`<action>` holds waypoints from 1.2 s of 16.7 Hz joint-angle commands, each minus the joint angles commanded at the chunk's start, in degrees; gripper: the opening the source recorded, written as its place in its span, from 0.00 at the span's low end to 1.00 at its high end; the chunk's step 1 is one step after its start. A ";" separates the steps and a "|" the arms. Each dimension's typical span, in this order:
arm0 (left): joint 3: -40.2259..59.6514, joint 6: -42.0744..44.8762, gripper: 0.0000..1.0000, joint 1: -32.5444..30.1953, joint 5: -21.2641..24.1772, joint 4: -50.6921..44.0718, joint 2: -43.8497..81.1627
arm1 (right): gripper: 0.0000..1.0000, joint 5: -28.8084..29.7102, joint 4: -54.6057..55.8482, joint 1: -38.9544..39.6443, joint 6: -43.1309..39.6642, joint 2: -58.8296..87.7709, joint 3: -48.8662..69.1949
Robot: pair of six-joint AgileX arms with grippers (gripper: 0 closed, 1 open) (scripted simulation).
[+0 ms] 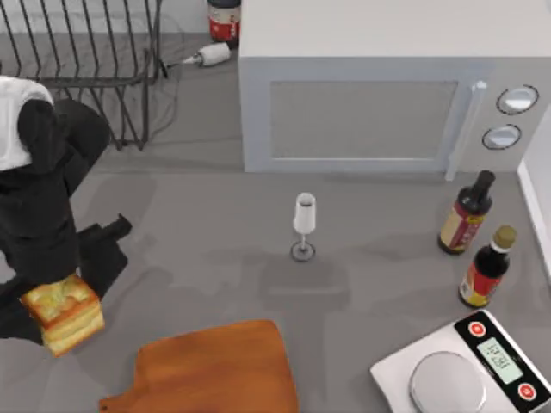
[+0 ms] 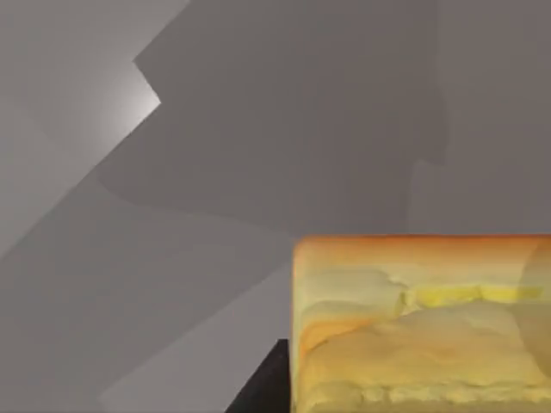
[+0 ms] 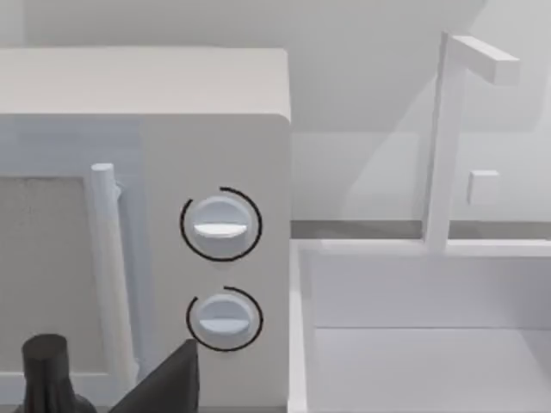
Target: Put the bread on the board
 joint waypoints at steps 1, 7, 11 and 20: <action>-0.54 -6.95 0.00 -1.96 0.10 0.00 -0.22 | 1.00 0.00 0.00 0.00 0.00 0.00 0.00; -2.37 -41.81 0.00 -14.40 0.91 0.18 -2.52 | 1.00 0.00 0.00 0.00 0.00 0.00 0.00; -2.29 -59.10 0.00 -21.90 1.18 0.86 -5.33 | 1.00 0.00 0.00 0.00 0.00 0.00 0.00; -1.23 -74.90 0.00 -30.00 0.95 1.94 -9.34 | 1.00 0.00 0.00 0.00 0.00 0.00 0.00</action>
